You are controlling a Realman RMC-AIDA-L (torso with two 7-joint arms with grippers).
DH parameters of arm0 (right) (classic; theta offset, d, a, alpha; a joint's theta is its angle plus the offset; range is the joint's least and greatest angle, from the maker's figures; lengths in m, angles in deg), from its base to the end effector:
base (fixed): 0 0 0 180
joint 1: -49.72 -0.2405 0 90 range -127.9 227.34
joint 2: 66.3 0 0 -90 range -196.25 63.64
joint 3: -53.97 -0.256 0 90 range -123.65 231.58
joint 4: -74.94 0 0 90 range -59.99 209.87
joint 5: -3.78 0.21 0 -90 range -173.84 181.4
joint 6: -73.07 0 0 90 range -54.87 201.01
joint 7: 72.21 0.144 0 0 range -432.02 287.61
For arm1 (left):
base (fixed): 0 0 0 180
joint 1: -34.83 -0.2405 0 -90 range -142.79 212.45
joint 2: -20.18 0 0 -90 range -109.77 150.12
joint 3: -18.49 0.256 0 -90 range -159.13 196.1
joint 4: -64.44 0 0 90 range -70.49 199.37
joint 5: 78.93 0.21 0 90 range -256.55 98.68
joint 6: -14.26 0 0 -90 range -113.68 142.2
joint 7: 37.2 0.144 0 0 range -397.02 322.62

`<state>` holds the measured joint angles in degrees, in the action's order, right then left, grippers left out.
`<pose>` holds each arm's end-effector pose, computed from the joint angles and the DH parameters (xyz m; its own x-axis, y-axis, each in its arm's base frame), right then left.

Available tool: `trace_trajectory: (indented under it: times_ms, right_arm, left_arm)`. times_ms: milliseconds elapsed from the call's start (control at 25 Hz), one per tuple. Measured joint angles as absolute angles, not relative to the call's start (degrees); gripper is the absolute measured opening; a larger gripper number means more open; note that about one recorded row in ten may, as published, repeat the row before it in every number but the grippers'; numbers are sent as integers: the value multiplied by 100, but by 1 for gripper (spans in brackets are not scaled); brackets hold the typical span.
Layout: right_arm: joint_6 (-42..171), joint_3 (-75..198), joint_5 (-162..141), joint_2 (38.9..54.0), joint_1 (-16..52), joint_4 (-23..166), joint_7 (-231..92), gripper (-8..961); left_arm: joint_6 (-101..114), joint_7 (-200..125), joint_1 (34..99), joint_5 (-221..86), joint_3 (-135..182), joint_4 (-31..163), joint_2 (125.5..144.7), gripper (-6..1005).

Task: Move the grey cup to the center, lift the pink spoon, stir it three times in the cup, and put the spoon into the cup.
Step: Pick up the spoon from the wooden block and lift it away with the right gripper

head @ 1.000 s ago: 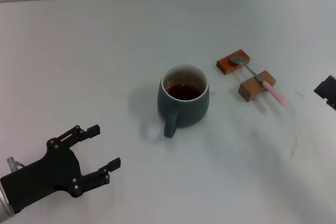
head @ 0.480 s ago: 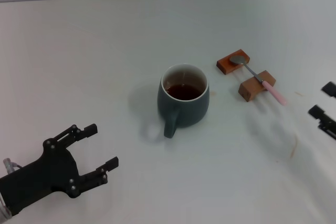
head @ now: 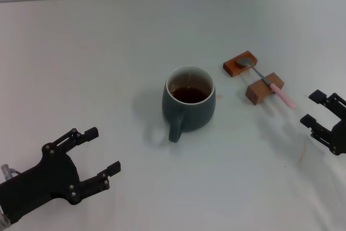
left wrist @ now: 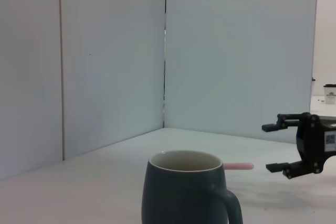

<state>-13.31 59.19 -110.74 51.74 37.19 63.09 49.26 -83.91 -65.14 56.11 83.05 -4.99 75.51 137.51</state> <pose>0.3763 0.2158 -0.0087 -0.6008 -0.5460 -0.5839 -0.7491 0.1295 0.6497 -0.3284 0.2126 -0.0375 0.7694 0.0616 0.6358 0.3621 -0.8620 -0.3547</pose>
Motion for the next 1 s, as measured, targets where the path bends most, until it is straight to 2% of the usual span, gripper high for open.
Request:
trace_trajectory:
  times_ms: [360,1000]
  right_arm:
    - [-1006,5915,-11103,5254,3488,6370,4878,719]
    - [-637,5915,-11145,5258,3185,6516,4824,707]
  left_arm:
    - [-8408,-6507,5599,8293,-501,7551,13751,829]
    - [-8454,-6506,5581,8176,-550,7551,13751,829]
